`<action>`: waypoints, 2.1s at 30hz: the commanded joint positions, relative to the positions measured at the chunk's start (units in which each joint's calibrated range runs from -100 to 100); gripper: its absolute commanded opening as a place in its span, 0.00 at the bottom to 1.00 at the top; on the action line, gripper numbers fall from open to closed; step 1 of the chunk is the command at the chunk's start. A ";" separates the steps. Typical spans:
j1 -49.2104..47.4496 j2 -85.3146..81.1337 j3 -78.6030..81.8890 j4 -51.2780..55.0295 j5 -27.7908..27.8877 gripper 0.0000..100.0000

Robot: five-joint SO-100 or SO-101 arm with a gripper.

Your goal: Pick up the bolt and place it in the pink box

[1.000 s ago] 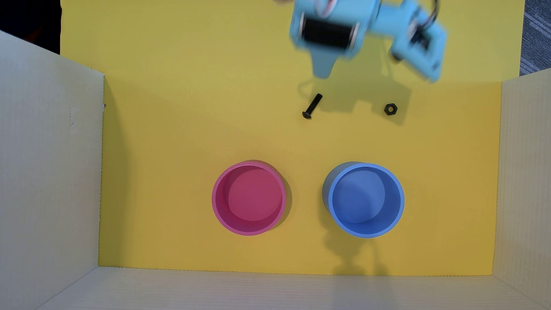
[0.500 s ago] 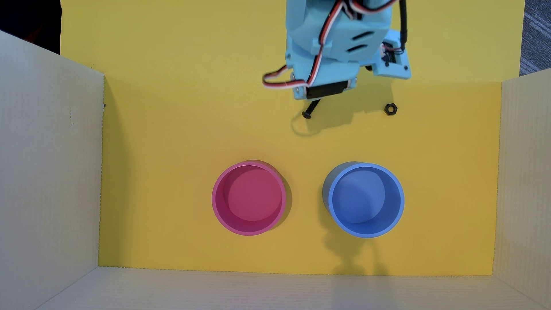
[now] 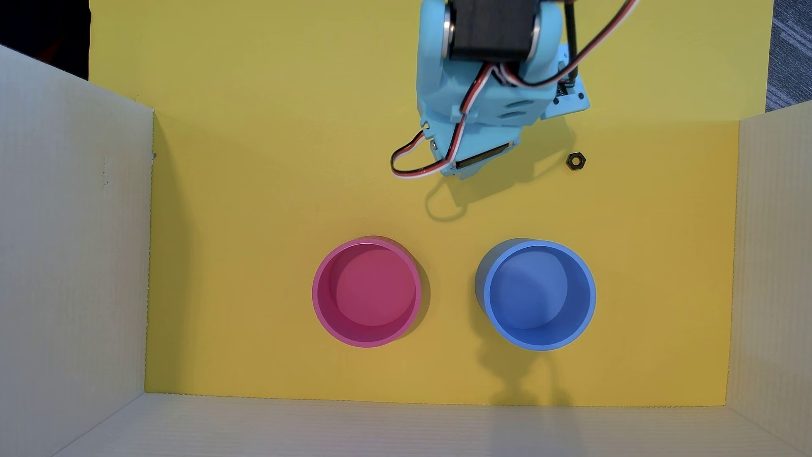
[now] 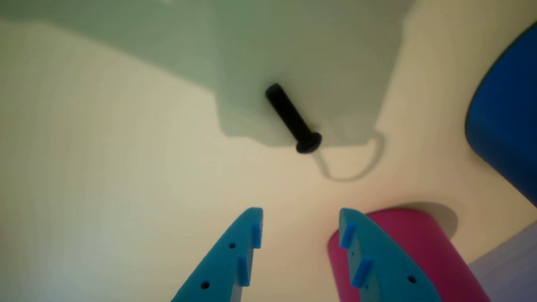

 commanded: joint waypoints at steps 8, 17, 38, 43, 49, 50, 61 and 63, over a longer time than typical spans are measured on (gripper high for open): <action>-1.15 3.37 -2.45 -0.65 0.35 0.14; -1.74 9.01 -2.45 -4.94 0.35 0.14; -1.74 12.55 -0.55 -8.38 1.34 0.14; -1.52 18.69 -1.46 -11.12 1.24 0.14; -1.38 18.52 -1.46 -11.21 0.77 0.01; -1.30 18.52 -1.46 -11.21 0.77 0.02; -1.15 10.02 -9.51 -5.12 -1.99 0.01; -1.15 4.89 -12.76 -1.17 -2.78 0.01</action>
